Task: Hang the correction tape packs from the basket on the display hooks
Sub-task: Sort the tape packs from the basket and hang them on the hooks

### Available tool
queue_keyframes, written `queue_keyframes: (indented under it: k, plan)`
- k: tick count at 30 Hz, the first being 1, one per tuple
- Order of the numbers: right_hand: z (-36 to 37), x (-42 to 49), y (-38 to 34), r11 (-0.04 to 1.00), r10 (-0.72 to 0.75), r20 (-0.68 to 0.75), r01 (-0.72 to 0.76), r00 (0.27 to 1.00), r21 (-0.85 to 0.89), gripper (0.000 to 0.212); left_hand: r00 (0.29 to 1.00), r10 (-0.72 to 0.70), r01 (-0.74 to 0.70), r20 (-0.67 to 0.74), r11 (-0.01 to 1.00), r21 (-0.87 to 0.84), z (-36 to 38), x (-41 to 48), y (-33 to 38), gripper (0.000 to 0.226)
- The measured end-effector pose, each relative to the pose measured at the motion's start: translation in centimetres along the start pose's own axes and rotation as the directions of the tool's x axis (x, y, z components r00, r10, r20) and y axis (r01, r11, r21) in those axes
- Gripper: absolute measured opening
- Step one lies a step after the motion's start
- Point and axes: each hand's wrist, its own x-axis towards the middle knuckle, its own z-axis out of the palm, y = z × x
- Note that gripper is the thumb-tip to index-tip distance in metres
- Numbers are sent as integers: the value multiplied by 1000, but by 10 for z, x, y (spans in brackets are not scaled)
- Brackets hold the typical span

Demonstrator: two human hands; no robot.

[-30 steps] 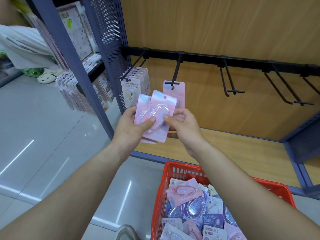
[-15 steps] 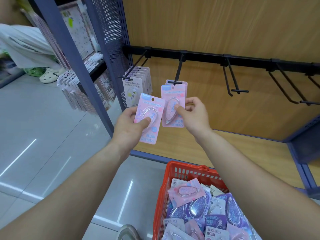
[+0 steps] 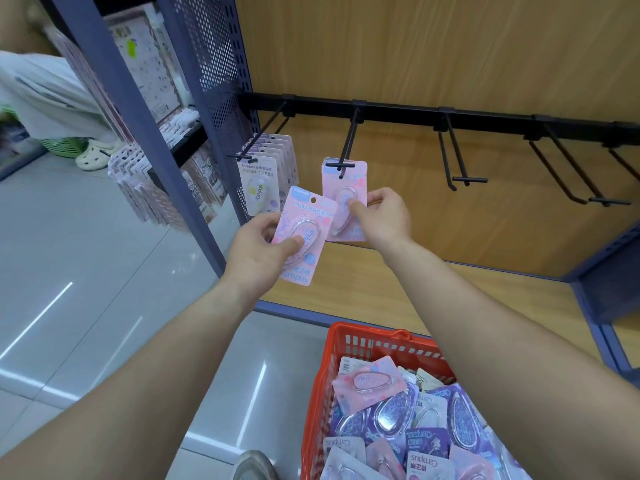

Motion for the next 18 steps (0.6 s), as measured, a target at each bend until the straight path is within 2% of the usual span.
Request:
queue_keyframes:
  k: [4,7,11,18]
  plan:
    - [-20,-11,9,980,-73,-36,65,997,-188,42,999,29,-30,16,998,49,13,10,8,33]
    - [-42,-28,20,965,-129,37,134,991,-225,33,998,60,-60,14,998,26,27,17,16,35]
    - [-65,-44,28,959,-120,116,145,986,-245,27,998,68,-68,-14,998,-7,38,25,17,35]
    - [-73,-50,41,966,-94,141,124,986,-226,21,992,87,-82,-93,995,54,49,33,11,30]
